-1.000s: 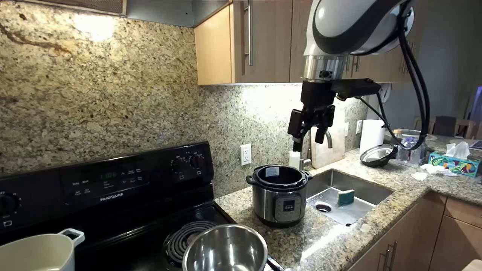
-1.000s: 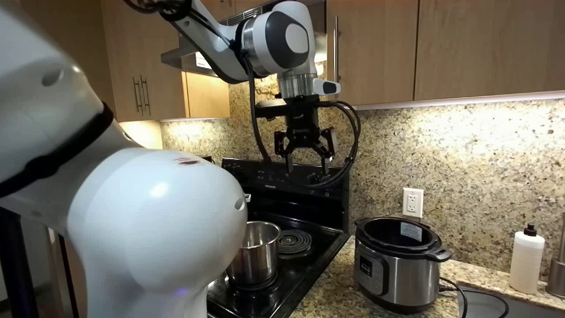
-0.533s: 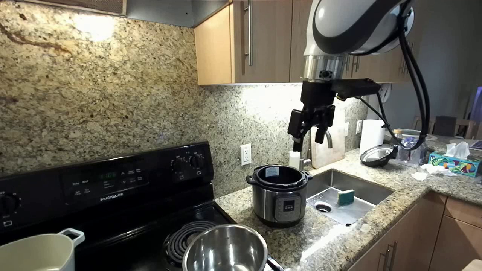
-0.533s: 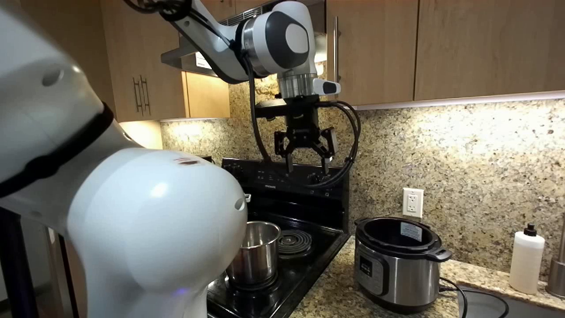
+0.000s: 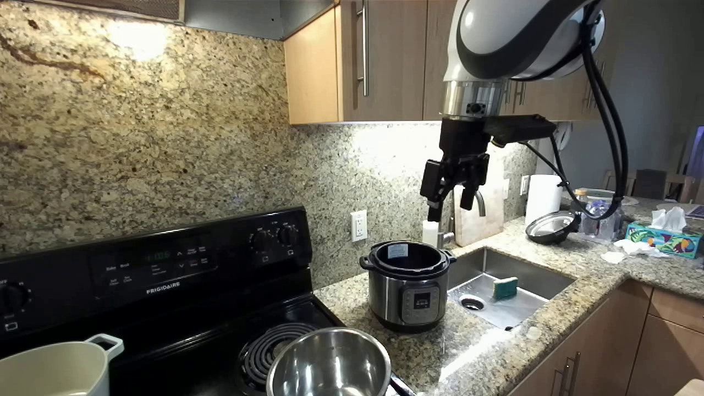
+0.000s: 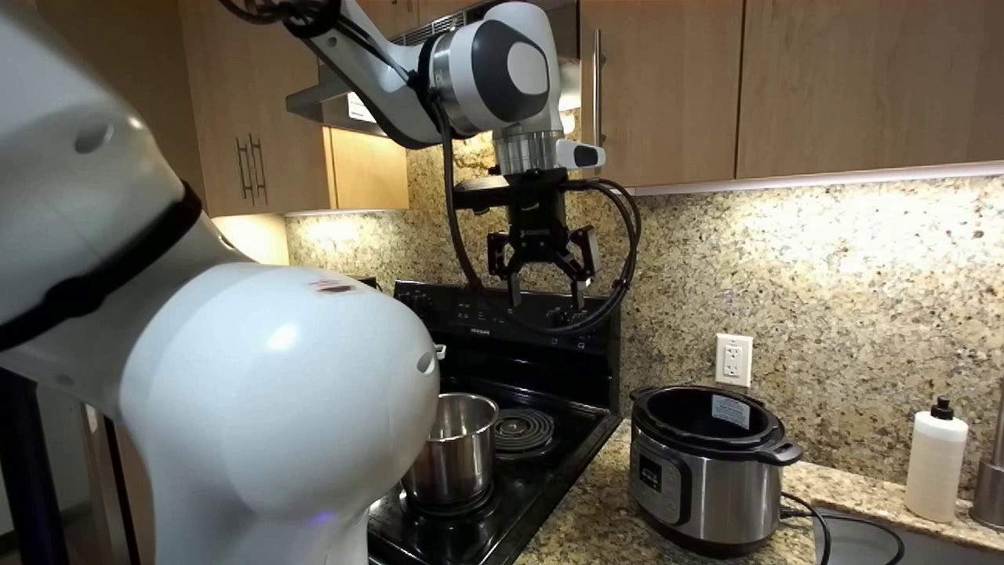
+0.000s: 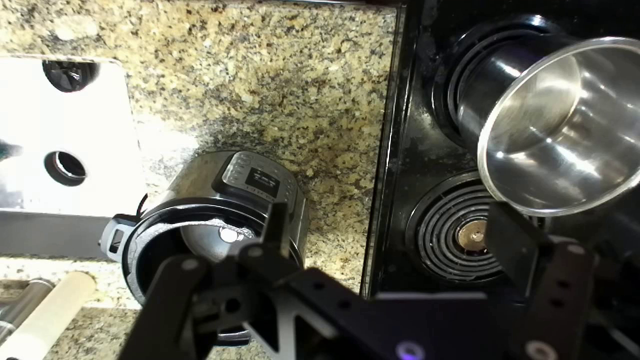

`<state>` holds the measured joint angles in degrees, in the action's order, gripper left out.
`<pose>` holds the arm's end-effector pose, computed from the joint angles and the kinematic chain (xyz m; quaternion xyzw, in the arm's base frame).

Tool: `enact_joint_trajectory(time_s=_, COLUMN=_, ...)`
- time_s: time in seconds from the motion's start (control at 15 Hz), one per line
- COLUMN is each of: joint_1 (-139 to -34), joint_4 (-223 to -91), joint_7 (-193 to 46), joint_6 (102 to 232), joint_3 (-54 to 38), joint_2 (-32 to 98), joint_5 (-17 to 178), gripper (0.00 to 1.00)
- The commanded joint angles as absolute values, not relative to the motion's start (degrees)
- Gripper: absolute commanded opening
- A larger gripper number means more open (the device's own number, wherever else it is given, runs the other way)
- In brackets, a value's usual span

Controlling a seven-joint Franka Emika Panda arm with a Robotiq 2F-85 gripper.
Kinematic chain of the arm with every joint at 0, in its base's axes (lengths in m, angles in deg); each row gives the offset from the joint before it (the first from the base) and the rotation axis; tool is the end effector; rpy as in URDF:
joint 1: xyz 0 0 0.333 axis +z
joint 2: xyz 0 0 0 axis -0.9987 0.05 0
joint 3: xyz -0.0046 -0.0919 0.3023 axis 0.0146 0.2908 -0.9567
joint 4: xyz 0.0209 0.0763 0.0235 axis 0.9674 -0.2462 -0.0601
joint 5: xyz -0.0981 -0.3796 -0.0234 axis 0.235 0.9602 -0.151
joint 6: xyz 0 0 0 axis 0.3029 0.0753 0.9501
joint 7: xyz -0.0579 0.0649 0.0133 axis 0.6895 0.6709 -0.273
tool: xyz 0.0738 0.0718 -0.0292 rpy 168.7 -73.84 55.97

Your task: Put the metal bowl on the stove in the cooker

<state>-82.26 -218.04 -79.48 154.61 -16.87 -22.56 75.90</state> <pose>0.3455 0.0609 0.4563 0.9933 0.0868 0.0760 0.0109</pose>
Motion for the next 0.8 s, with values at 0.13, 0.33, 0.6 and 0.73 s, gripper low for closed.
enact_joint_trajectory(time_s=0.13, joint_1=-81.9, joint_4=-217.9, joint_7=-79.2, joint_6=154.4, joint_3=-16.5, joint_2=-22.5, joint_5=76.2, gripper=1.00)
enact_joint_trajectory(time_s=0.33, joint_1=-81.9, joint_4=-217.9, joint_7=-79.2, joint_6=154.4, joint_3=-16.5, joint_2=-22.5, joint_5=76.2, gripper=1.00)
enact_joint_trajectory(time_s=0.6, joint_1=-81.9, joint_4=-217.9, joint_7=-79.2, joint_6=154.4, joint_3=-16.5, joint_2=-22.5, joint_5=76.2, gripper=1.00)
enact_joint_trajectory(time_s=0.73, joint_1=-82.0, joint_4=-217.8, joint_7=-78.8, joint_6=154.8, joint_3=-16.8, joint_2=-21.9, joint_5=76.3, gripper=1.00)
